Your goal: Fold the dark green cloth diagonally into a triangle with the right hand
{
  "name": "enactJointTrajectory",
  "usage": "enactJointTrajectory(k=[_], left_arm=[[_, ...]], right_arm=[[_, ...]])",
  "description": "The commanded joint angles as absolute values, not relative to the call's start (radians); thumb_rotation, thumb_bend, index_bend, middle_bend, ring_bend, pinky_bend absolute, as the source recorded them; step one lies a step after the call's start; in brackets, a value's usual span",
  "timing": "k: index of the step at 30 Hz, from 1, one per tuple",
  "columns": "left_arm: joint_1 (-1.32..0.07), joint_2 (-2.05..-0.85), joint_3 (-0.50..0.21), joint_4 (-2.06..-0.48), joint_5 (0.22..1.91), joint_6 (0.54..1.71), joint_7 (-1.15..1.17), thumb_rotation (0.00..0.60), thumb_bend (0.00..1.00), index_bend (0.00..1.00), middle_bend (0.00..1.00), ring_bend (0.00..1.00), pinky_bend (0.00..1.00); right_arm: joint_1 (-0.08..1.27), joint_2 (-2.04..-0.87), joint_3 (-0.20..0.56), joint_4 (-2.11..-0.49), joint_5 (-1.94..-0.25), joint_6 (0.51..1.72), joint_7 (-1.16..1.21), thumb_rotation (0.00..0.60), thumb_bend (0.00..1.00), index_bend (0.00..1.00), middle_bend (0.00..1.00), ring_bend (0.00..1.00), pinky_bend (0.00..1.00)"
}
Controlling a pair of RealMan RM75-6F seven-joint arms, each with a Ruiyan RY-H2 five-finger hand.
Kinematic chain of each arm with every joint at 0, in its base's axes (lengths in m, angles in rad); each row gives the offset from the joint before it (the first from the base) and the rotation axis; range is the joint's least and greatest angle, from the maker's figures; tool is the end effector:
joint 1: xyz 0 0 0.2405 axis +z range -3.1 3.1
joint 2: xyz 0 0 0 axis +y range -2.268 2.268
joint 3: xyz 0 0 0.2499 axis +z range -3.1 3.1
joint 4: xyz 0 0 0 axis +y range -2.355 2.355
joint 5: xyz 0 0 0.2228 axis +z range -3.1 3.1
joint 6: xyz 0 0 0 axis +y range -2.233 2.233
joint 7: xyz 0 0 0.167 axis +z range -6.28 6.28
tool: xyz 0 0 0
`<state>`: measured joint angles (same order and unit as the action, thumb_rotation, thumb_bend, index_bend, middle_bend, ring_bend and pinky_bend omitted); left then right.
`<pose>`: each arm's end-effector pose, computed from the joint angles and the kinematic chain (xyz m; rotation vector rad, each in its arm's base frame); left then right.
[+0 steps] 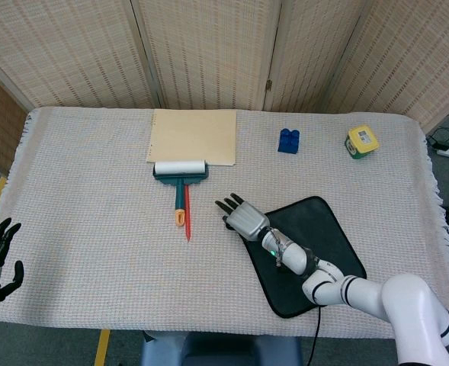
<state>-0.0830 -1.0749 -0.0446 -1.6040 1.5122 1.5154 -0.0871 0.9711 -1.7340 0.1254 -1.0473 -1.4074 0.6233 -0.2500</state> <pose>-0.3127 0.2033 0.1628 -1.3648 -0.9054 -0.9569 -0.1102 -0.3972 -0.1157 2.3163 -0.5236 0.6686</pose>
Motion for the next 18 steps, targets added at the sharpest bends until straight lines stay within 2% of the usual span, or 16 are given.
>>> enactJointTrajectory(k=[1,9,18], left_arm=[[-0.082,-1.075,-0.046,-1.603,1.511,1.517,-0.088,0.600,0.69,0.00,0.02,0.00,0.00],[-0.084,-1.077,-0.046,-1.599,1.509,1.511,-0.086,0.600,0.69,0.00,0.02,0.00,0.00],[-0.084,-1.079,-0.048,-1.594,1.508,1.510,-0.089,0.600,0.72,0.00,0.02,0.00,0.00]], right_arm=[[0.973,-1.735,0.118,-1.044,-1.412,0.630,-0.253,0.600,0.41,0.40,0.00,0.00,0.00],[0.976,-1.723,0.101,-1.049,-1.402,0.626,-0.280,0.600,0.42,0.45,0.00,0.00,0.00],[0.974,-1.732,0.098,-1.036,-1.390,0.647,-0.296,0.600,0.42,0.58,0.04,0.01,0.00]])
